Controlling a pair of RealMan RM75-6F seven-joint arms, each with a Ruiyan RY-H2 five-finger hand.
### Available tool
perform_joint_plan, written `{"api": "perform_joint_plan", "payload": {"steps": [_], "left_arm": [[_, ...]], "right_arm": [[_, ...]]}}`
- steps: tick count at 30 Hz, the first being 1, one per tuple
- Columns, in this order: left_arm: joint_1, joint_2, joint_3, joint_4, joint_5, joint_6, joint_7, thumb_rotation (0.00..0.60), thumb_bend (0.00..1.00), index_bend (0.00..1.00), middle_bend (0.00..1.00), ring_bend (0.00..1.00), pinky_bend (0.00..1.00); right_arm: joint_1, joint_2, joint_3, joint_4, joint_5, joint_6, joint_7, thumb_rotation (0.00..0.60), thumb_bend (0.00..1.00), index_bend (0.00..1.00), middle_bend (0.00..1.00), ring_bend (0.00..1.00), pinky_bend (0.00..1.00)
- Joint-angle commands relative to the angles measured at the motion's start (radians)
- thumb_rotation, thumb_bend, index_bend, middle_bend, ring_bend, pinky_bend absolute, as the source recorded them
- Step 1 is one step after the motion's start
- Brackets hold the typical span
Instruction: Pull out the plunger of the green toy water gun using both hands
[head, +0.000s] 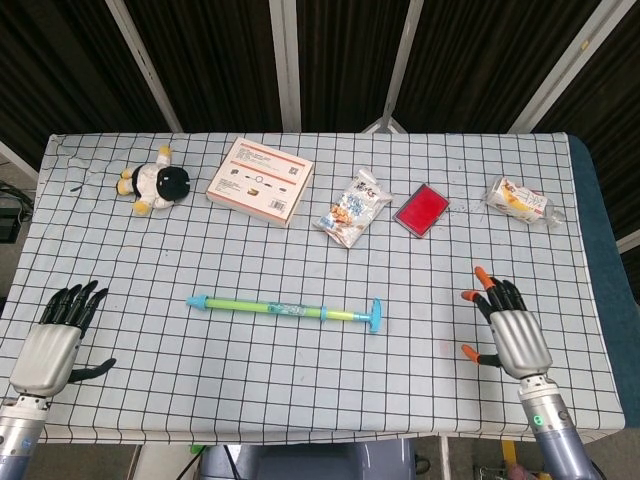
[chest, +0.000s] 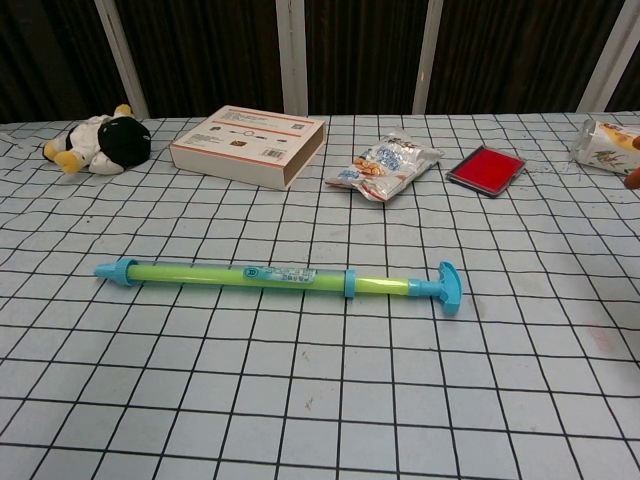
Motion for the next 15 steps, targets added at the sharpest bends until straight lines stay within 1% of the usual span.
{"api": "perform_joint_plan", "payload": {"steps": [1, 5, 8, 10, 15], "left_arm": [[0.0, -0.001, 0.0, -0.001, -0.002, -0.001, -0.001, 0.6, 0.13, 0.0, 0.0, 0.0, 0.0], [-0.001, -0.001, -0.002, -0.002, -0.009, -0.005, -0.002, 0.6, 0.13, 0.0, 0.0, 0.0, 0.0], [-0.002, -0.001, -0.003, -0.001, -0.007, -0.004, -0.002, 0.6, 0.13, 0.0, 0.0, 0.0, 0.0], [-0.002, -0.001, -0.002, 0.0, -0.007, -0.005, -0.003, 0.6, 0.13, 0.0, 0.0, 0.0, 0.0], [-0.002, 0.002, -0.005, 0.001, -0.018, -0.008, -0.013, 0.6, 0.13, 0.0, 0.0, 0.0, 0.0]], "right_arm": [[0.08, -0.067, 0.041, -0.042, 0.066, -0.093, -0.046, 0.6, 0.21, 0.28, 0.05, 0.0, 0.0], [0.139, -0.15, 0.069, -0.048, 0.14, -0.14, -0.136, 0.6, 0.21, 0.28, 0.05, 0.0, 0.0], [0.182, -0.222, 0.08, -0.033, 0.199, -0.167, -0.213, 0.6, 0.21, 0.31, 0.06, 0.0, 0.0], [0.208, -0.275, 0.089, -0.01, 0.244, -0.176, -0.258, 0.6, 0.21, 0.34, 0.07, 0.0, 0.0], [0.26, -0.389, 0.115, 0.063, 0.339, -0.177, -0.325, 0.6, 0.21, 0.36, 0.09, 0.0, 0.0]]}}
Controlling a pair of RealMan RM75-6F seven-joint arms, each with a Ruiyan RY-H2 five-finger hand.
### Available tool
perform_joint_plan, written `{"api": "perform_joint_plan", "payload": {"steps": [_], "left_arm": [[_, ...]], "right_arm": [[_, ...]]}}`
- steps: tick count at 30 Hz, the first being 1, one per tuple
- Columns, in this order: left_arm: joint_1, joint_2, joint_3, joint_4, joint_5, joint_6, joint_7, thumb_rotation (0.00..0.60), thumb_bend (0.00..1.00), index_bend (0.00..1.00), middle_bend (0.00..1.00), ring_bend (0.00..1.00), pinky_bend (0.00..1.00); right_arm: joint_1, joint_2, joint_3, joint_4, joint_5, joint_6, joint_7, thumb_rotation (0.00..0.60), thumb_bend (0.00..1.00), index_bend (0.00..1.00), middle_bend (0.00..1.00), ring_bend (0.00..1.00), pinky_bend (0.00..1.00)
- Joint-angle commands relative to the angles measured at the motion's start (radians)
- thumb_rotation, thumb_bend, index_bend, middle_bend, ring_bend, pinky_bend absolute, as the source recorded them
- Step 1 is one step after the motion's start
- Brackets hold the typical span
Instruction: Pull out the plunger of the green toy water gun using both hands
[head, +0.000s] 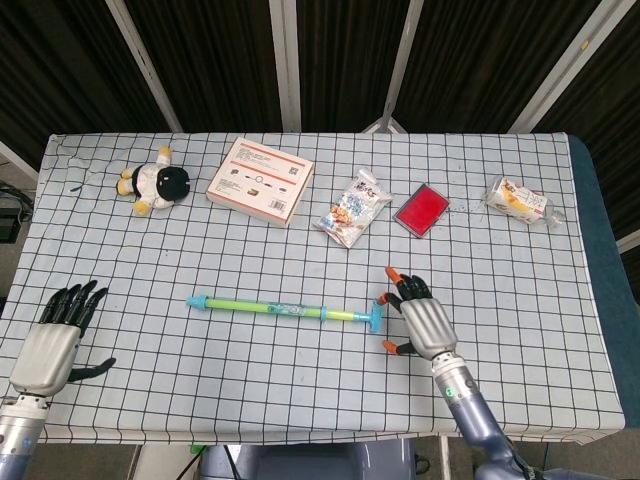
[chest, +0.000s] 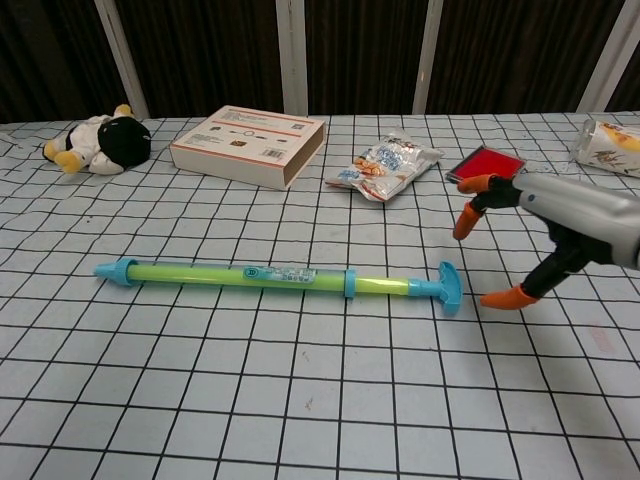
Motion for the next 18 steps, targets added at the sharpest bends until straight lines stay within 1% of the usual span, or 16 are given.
{"api": "perform_joint_plan", "payload": {"steps": [1, 7, 12, 18], "left_arm": [[0.0, 0.002, -0.002, 0.001, -0.004, -0.002, -0.006, 0.6, 0.13, 0.0, 0.0, 0.0, 0.0], [0.0, 0.006, 0.001, -0.002, -0.01, -0.008, -0.005, 0.6, 0.13, 0.0, 0.0, 0.0, 0.0], [-0.001, 0.005, -0.001, -0.003, -0.013, -0.008, -0.008, 0.6, 0.13, 0.0, 0.0, 0.0, 0.0], [-0.003, 0.004, -0.003, -0.001, -0.018, -0.012, -0.012, 0.6, 0.13, 0.0, 0.0, 0.0, 0.0]], "right_arm": [[0.051, -0.086, 0.028, 0.063, 0.078, -0.005, -0.056, 0.6, 0.21, 0.37, 0.09, 0.0, 0.0], [0.09, -0.14, 0.042, 0.109, 0.122, -0.002, -0.069, 0.6, 0.2, 0.38, 0.1, 0.0, 0.0], [0.119, -0.173, 0.047, 0.143, 0.139, -0.004, -0.076, 0.6, 0.24, 0.42, 0.11, 0.0, 0.0], [0.138, -0.198, 0.039, 0.162, 0.162, -0.004, -0.082, 0.6, 0.27, 0.43, 0.12, 0.0, 0.0]]}}
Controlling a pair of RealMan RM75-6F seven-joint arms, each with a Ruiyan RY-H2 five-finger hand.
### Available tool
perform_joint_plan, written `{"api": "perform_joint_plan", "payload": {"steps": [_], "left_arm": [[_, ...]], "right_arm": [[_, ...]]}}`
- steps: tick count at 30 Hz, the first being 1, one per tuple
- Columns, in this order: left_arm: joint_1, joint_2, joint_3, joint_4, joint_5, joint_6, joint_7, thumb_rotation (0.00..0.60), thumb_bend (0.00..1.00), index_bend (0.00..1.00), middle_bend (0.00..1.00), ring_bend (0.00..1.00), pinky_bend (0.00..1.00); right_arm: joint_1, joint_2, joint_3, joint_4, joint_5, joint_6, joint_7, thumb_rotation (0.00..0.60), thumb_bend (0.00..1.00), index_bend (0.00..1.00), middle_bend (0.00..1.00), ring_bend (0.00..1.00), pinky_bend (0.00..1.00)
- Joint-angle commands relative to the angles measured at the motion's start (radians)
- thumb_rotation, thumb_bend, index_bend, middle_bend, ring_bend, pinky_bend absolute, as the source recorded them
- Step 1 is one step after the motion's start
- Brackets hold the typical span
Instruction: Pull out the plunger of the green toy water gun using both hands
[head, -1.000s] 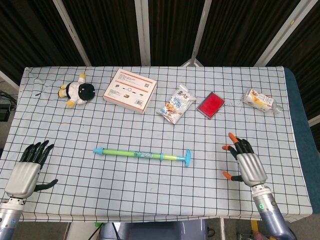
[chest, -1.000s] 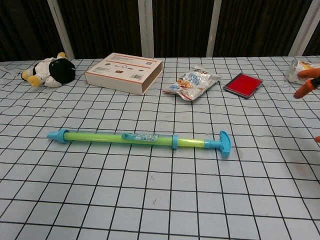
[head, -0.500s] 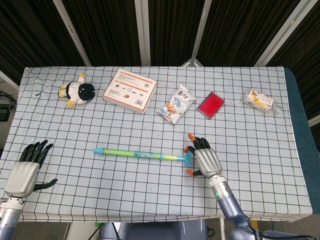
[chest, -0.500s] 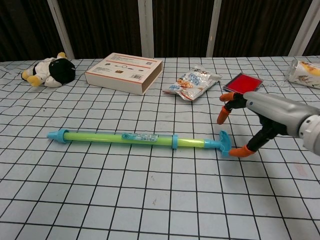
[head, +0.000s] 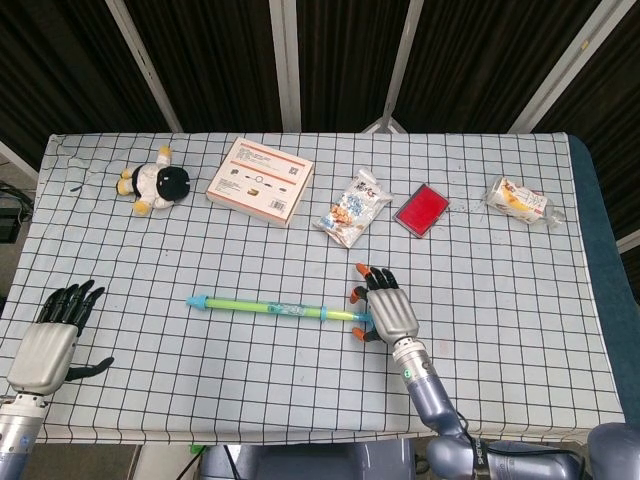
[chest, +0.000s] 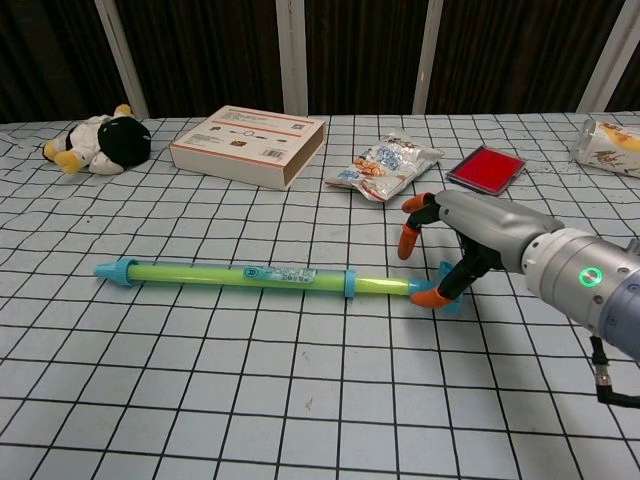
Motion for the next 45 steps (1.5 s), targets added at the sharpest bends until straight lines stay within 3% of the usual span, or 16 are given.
{"api": "perform_joint_plan", "payload": {"steps": [1, 39, 45], "left_arm": [[-0.001, 0.0, 0.001, 0.0, 0.0, -0.002, -0.001, 0.6, 0.13, 0.0, 0.0, 0.0, 0.0], [-0.003, -0.004, -0.002, -0.007, 0.001, 0.002, 0.0, 0.6, 0.13, 0.0, 0.0, 0.0, 0.0], [-0.028, 0.013, -0.025, -0.074, -0.057, -0.046, 0.039, 0.6, 0.13, 0.0, 0.0, 0.0, 0.0]], "right_arm": [[0.006, -0.008, -0.006, 0.009, 0.007, 0.002, -0.003, 0.6, 0.27, 0.43, 0.12, 0.0, 0.0], [0.031, -0.009, -0.035, 0.075, 0.062, 0.006, 0.035, 0.6, 0.4, 0.62, 0.18, 0.0, 0.0], [0.036, 0.038, -0.041, 0.048, 0.035, -0.021, 0.061, 0.6, 0.41, 0.62, 0.18, 0.0, 0.0]]}}
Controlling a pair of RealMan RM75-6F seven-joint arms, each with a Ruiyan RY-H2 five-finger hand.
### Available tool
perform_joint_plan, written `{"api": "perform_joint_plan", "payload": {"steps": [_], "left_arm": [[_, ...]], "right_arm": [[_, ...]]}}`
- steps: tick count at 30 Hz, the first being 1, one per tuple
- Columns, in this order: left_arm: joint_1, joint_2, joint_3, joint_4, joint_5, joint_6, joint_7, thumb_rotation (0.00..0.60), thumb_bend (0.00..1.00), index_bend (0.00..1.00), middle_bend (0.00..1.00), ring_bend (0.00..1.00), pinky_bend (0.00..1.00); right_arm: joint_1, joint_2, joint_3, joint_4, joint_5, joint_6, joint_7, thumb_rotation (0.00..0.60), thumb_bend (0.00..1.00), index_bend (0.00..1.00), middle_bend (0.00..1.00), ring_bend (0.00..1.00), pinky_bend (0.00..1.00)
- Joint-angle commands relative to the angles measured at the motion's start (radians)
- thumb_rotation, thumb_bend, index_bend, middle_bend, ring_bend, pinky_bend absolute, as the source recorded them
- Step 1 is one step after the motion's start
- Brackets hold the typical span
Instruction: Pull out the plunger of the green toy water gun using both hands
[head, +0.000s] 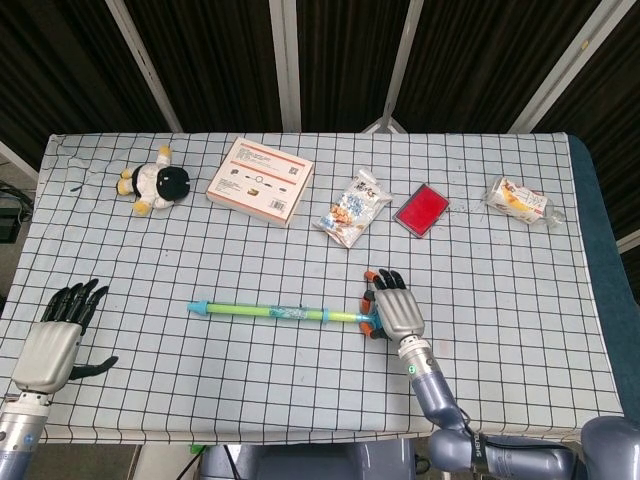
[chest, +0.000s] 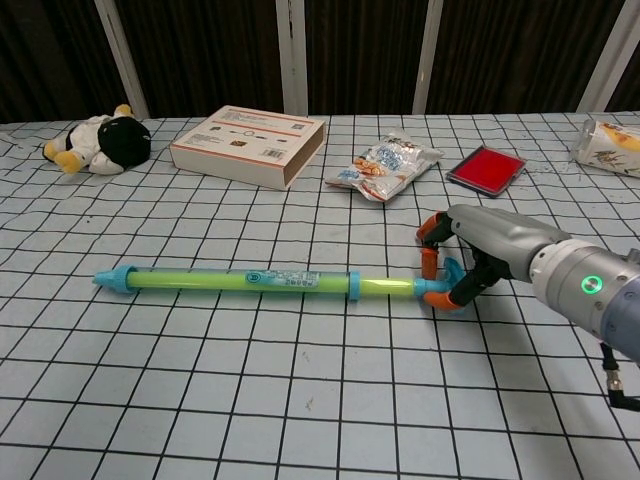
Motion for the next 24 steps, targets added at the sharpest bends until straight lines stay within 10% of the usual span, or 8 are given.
{"api": "perform_joint_plan", "payload": {"steps": [1, 12, 24], "left_arm": [[-0.027, 0.019, -0.028, -0.059, -0.063, -0.048, 0.034, 0.6, 0.13, 0.0, 0.0, 0.0, 0.0], [-0.222, -0.041, -0.162, -0.105, -0.354, -0.24, 0.275, 0.6, 0.14, 0.1, 0.0, 0.0, 0.0], [-0.364, -0.232, -0.169, -0.013, -0.582, -0.288, 0.457, 0.6, 0.26, 0.27, 0.01, 0.0, 0.0]], "right_arm": [[0.003, 0.024, -0.002, -0.012, -0.01, -0.015, 0.016, 0.6, 0.41, 0.62, 0.18, 0.0, 0.0], [0.0, 0.038, 0.003, -0.023, -0.003, 0.015, 0.017, 0.6, 0.43, 0.63, 0.19, 0.0, 0.0], [0.002, 0.067, -0.002, -0.049, -0.005, 0.023, 0.009, 0.6, 0.43, 0.63, 0.19, 0.0, 0.0]]}}
